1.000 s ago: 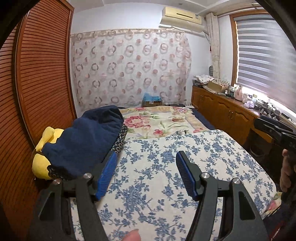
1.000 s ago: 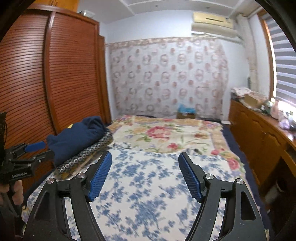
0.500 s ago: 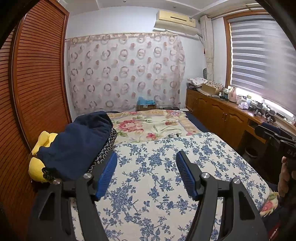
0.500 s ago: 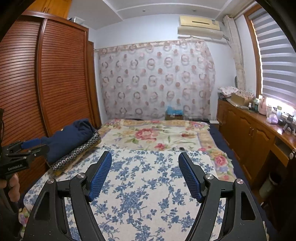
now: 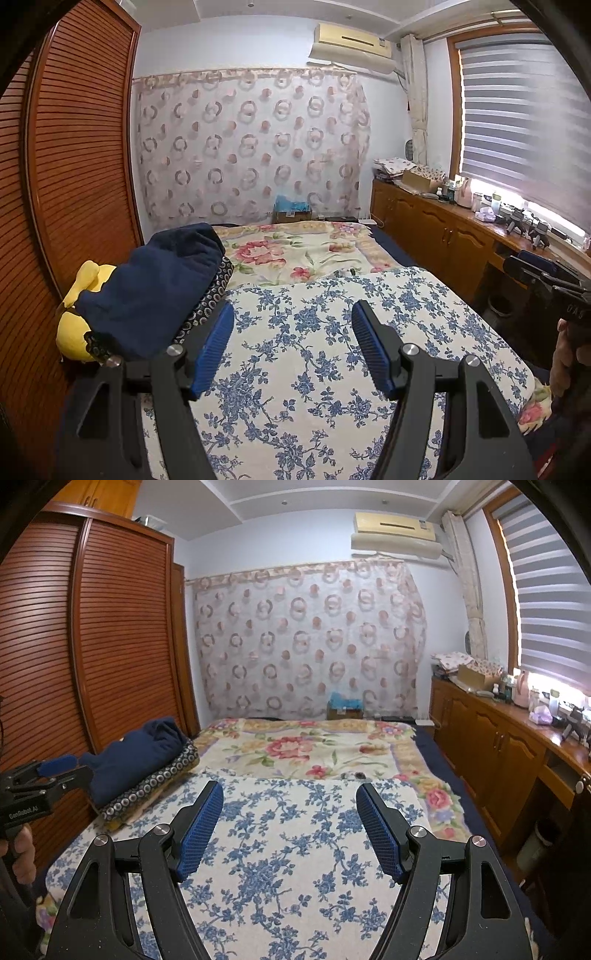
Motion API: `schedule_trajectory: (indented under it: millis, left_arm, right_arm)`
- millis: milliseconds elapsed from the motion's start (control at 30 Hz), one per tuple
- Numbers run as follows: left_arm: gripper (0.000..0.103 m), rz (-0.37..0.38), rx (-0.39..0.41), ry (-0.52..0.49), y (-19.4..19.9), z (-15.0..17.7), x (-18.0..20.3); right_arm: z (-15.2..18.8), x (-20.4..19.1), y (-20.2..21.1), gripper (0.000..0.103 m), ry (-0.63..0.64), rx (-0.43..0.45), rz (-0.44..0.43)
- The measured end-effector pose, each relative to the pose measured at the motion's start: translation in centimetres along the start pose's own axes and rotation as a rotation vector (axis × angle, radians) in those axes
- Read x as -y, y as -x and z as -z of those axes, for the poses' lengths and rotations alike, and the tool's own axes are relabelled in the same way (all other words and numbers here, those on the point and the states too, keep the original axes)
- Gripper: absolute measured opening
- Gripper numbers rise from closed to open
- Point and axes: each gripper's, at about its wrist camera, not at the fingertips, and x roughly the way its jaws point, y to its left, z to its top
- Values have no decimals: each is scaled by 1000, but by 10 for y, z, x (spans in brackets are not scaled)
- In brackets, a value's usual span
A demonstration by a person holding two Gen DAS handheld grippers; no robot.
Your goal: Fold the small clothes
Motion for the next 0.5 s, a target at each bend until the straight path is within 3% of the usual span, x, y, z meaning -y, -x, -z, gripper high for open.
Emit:
schedule_trajectory:
  millis: [500]
  left_arm:
    - [66, -2, 3, -2, 1, 0, -1]
  right_arm:
    - [1, 3, 2, 76, -1, -1, -2]
